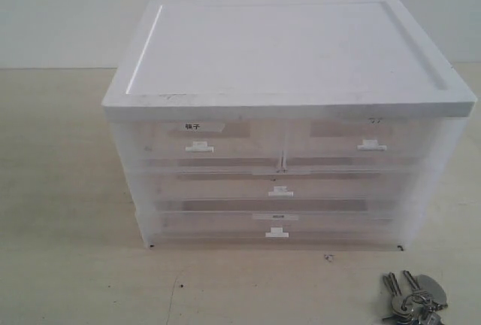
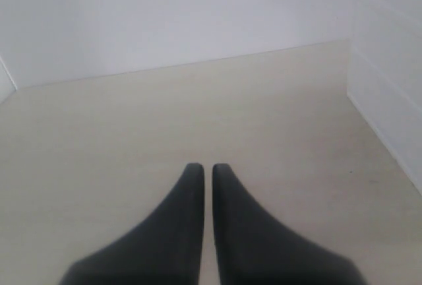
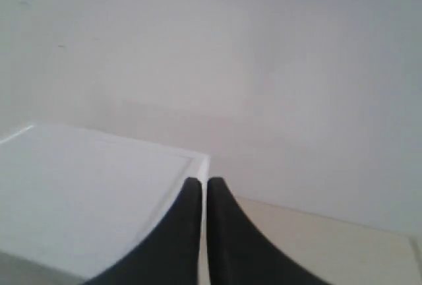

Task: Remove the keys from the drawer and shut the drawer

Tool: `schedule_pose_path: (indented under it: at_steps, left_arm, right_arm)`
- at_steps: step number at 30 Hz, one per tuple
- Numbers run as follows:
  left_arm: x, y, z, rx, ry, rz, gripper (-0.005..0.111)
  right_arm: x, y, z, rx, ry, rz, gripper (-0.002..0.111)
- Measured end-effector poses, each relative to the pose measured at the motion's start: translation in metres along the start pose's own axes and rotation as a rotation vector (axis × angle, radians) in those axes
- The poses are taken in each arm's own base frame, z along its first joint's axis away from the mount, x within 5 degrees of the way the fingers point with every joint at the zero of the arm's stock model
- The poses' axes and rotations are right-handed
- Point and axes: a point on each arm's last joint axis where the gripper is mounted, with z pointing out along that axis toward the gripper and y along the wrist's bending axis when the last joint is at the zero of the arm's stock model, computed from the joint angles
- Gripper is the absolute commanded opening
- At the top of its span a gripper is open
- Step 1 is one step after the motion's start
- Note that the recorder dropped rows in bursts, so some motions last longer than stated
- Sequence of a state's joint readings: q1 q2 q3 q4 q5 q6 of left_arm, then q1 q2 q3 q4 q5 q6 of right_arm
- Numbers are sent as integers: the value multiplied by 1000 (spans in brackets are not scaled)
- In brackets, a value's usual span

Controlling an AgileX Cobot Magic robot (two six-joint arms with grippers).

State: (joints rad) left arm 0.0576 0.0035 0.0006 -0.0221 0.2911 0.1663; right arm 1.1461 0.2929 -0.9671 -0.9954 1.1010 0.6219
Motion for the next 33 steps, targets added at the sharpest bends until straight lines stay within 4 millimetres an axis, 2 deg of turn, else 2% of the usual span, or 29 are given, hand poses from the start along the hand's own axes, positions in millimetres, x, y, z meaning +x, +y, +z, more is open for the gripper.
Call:
schedule_pose_path:
  at_steps: [3, 7, 9, 11, 14, 19, 22, 25, 30, 33]
  left_arm:
    - [0, 0, 0, 0, 0, -2, 5]
    - [0, 0, 0, 0, 0, -4, 5]
    - [0, 0, 0, 0, 0, -4, 5]
    - [0, 0, 0, 0, 0, -4, 5]
    - [0, 0, 0, 0, 0, -4, 5]
    - [0, 0, 0, 0, 0, -4, 5]
    - [0, 0, 0, 0, 0, -4, 5]
    - [0, 0, 0, 0, 0, -4, 5]
    - [0, 0, 0, 0, 0, -4, 5]
    - [0, 0, 0, 0, 0, -4, 5]
  right_arm:
    - [-30, 1, 11, 136, 26, -77, 0]
    - [-63, 15, 25, 174, 22, -120, 0]
    - [-74, 21, 30, 165, 27, -131, 0]
    - [-75, 32, 34, 83, 82, -136, 0]
    - [-62, 58, 33, -198, 203, -180, 0]
    - [-21, 110, 19, -730, 458, -269, 0]
    - [3, 137, 20, -895, 616, -258, 0]
    - [27, 151, 38, -824, 750, -297, 0]
    - [64, 168, 91, -481, 905, -435, 0]
    - [87, 181, 117, -386, 1031, -466, 0]
